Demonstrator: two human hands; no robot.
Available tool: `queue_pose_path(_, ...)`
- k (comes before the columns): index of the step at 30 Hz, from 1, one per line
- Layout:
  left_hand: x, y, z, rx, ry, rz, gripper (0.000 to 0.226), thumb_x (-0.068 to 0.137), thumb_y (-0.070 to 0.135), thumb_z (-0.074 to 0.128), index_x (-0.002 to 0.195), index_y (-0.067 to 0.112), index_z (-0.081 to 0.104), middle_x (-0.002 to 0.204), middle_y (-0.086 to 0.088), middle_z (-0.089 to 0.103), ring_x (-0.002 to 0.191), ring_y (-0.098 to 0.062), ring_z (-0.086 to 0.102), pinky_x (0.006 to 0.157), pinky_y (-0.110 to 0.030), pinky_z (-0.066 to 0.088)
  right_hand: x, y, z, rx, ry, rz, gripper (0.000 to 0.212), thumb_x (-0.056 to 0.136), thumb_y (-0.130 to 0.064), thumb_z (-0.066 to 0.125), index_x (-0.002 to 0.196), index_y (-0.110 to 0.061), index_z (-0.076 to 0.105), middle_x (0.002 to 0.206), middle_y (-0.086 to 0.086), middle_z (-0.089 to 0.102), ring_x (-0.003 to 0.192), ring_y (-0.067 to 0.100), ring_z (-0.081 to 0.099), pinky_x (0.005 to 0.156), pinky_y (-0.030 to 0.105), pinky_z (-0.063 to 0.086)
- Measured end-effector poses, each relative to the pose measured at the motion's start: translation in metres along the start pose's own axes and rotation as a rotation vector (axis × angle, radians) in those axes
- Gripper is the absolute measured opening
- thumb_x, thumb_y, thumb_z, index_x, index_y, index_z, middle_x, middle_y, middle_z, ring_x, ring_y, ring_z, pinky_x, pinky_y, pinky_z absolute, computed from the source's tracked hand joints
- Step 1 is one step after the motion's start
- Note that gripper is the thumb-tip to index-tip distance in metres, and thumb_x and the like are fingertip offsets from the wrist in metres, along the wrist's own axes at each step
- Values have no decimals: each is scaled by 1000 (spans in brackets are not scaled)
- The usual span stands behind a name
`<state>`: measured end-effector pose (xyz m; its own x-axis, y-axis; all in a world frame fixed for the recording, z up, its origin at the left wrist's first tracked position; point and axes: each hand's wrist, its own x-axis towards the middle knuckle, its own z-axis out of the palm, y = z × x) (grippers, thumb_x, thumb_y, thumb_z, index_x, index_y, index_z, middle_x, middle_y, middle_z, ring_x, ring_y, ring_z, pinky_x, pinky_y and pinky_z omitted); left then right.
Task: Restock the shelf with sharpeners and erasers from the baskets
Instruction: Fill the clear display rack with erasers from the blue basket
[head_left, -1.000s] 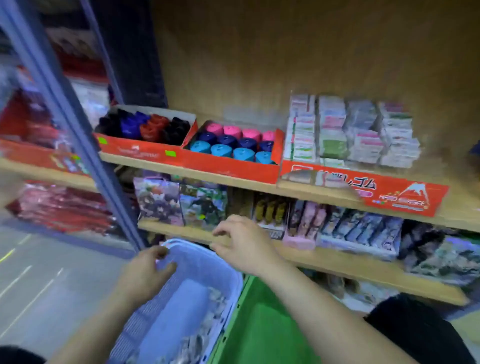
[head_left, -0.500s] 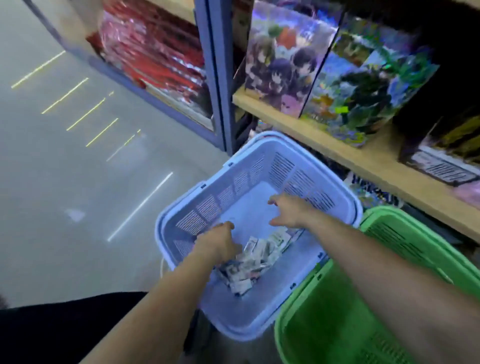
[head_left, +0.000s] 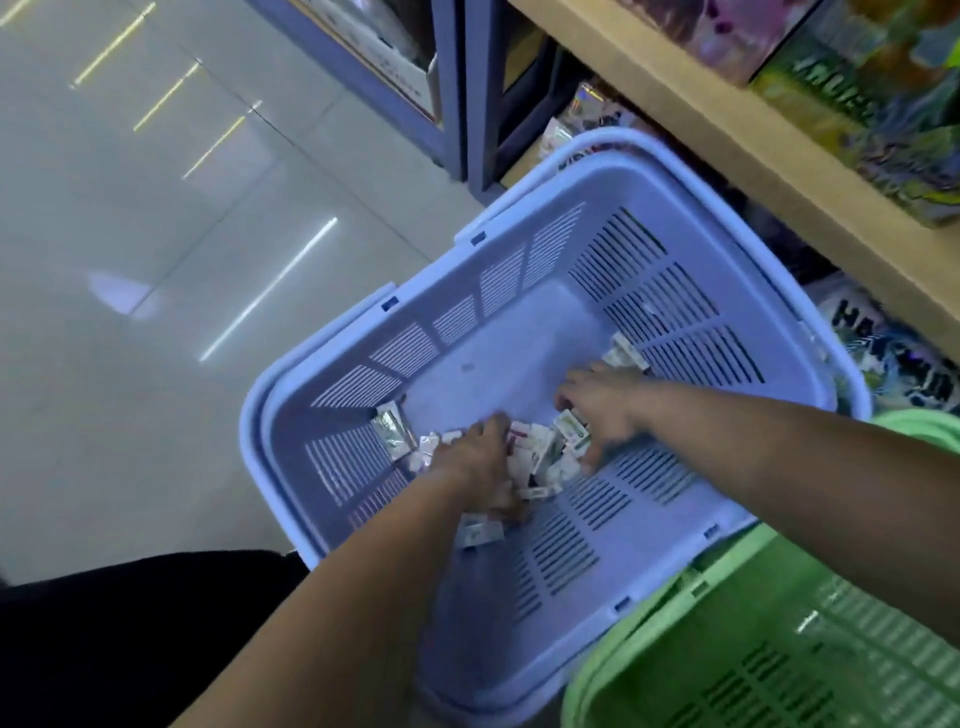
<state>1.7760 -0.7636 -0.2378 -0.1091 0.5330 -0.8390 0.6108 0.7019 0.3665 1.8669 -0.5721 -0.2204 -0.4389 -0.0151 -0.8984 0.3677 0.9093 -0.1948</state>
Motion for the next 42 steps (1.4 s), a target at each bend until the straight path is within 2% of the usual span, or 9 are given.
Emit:
queue_pose_path(10, 7, -4, 1, -251, 25, -5, 85, 64, 21, 85, 133, 25, 34, 120, -4, 50, 102, -29, 61, 85, -31, 50, 1, 0, 9, 319, -2, 10, 94, 62, -45, 95, 139, -15, 50, 135, 3, 57, 122, 29, 56, 94, 34, 47)
queue_pose_path(15, 9, 3, 3, -291, -66, 8, 97, 64, 22, 89, 144, 25, 34, 118, -2, 62, 108, -29, 63, 93, -35, 54, 4, -7, 17, 398, -18, -41, 59, 64, -29, 94, 103, -33, 49, 106, -6, 63, 100, 21, 62, 86, 35, 50)
queue_pose_path(20, 9, 3, 5, -329, 15, 15, 100, 48, 27, 95, 131, 30, 41, 118, -3, 60, 103, -29, 65, 87, -44, 58, 2, -14, 18, 476, -35, -73, 58, 73, -16, 88, 120, -12, 53, 103, -1, 62, 92, 18, 58, 73, 30, 46)
queue_pose_path(24, 16, -1, 5, -420, -14, -27, 93, 66, 16, 92, 139, 25, 33, 109, -7, 63, 100, -28, 63, 84, -35, 53, 2, -12, 18, 565, -77, -67, 59, 75, -9, 87, 125, -3, 56, 115, 11, 67, 97, 19, 60, 62, 11, 44)
queue_pose_path(26, 19, 0, 6, -461, -22, -27, 89, 68, 17, 92, 138, 24, 38, 107, -5, 64, 97, -24, 63, 78, -32, 53, 3, -10, 20, 604, -73, -61, 64, 75, -7, 87, 130, -6, 54, 118, 9, 67, 102, 20, 62, 67, 9, 47)
queue_pose_path(30, 21, 0, 7, -509, -32, -33, 78, 68, 19, 93, 133, 22, 49, 101, 2, 64, 87, -14, 61, 60, -21, 44, 7, -11, 23, 698, -54, -37, 78, 71, -10, 89, 135, -20, 46, 123, 0, 63, 113, 19, 61, 94, 30, 52)
queue_pose_path(34, 19, 2, 6, -514, -41, -28, 81, 69, 22, 92, 135, 23, 45, 108, 0, 60, 97, -20, 59, 67, -24, 47, 8, -12, 24, 708, -64, -28, 74, 68, -12, 92, 129, -19, 50, 118, 0, 66, 111, 20, 63, 94, 34, 52)
queue_pose_path(38, 14, 10, 6, -443, -56, 16, 99, 60, 33, 96, 141, 29, 38, 126, 0, 60, 112, -27, 60, 98, -41, 52, 9, -12, 24, 711, -74, -27, 61, 69, -10, 91, 118, -14, 54, 105, 2, 68, 99, 21, 65, 75, 28, 51)
queue_pose_path(42, 13, 11, 6, -434, -44, 28, 95, 59, 29, 96, 138, 32, 43, 121, 3, 63, 109, -25, 63, 96, -41, 54, 8, -10, 22, 721, -95, -45, 58, 71, -11, 89, 114, -15, 51, 99, 0, 65, 90, 16, 61, 69, 26, 49)
